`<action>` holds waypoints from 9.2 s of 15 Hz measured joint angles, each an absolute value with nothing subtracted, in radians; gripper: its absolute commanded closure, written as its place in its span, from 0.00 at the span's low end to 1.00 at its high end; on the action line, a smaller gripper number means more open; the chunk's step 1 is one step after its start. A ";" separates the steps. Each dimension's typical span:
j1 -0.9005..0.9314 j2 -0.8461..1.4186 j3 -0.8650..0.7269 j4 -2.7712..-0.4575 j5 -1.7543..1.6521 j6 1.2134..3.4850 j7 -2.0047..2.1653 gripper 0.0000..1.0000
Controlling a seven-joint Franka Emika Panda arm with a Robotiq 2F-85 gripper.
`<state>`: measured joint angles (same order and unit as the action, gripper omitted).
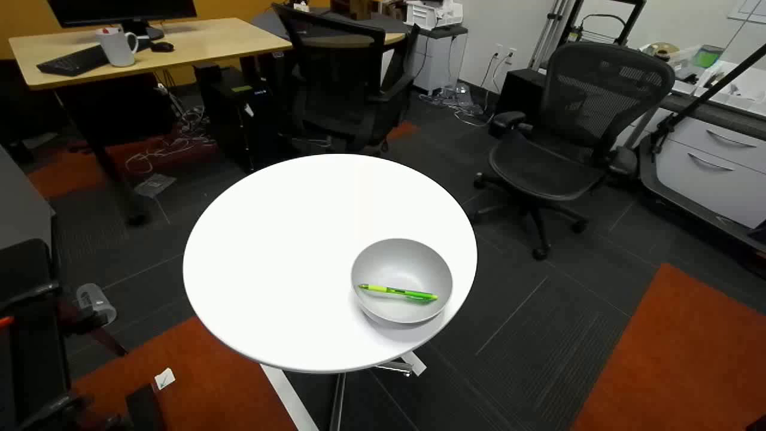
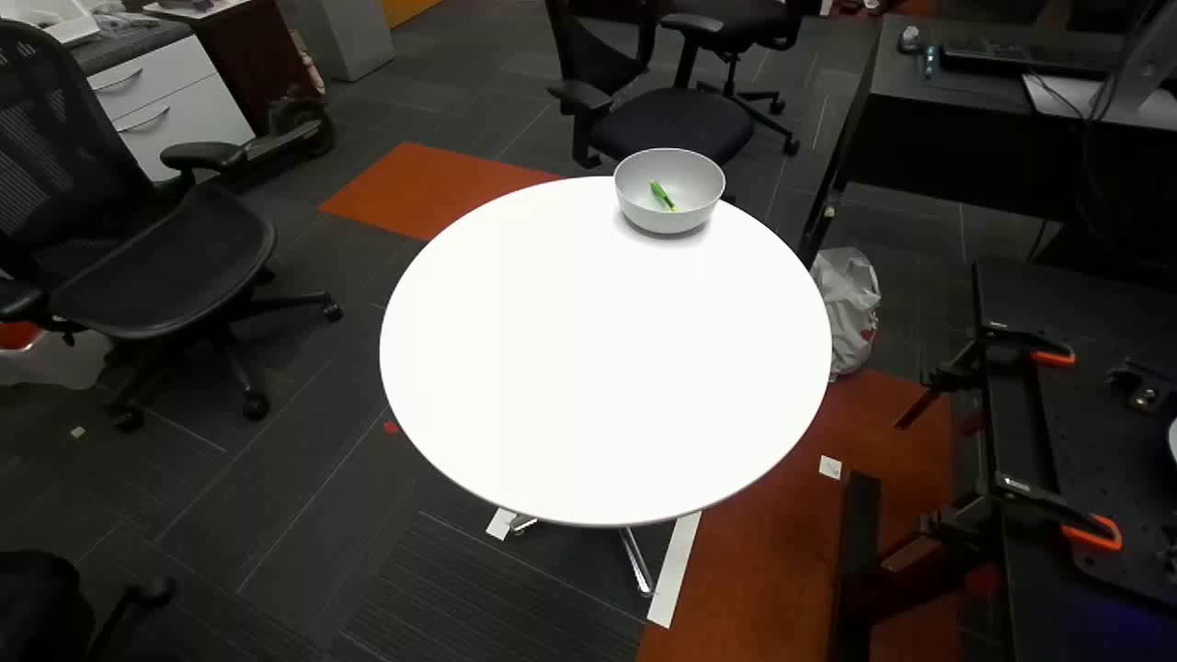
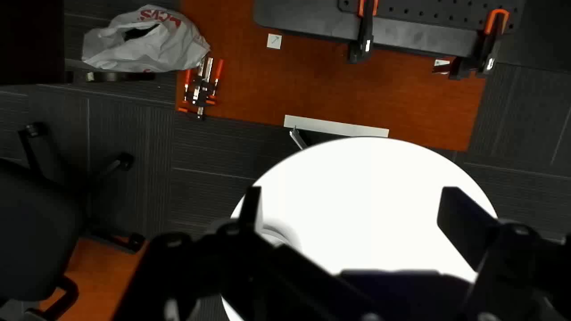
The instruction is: Take the pen out of the bowl and put it on the table
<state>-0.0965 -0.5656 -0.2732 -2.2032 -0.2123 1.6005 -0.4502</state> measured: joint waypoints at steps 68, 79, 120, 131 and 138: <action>-0.180 0.802 -0.213 -1.657 0.161 2.499 0.304 0.28; -0.181 0.856 -0.213 -1.597 0.161 2.498 0.304 1.00; 0.113 0.472 0.054 -2.116 0.040 2.716 0.214 0.97; 0.151 0.567 0.013 -2.097 0.012 2.717 0.214 0.27; 0.163 0.561 -0.017 -2.068 0.009 2.722 0.214 0.00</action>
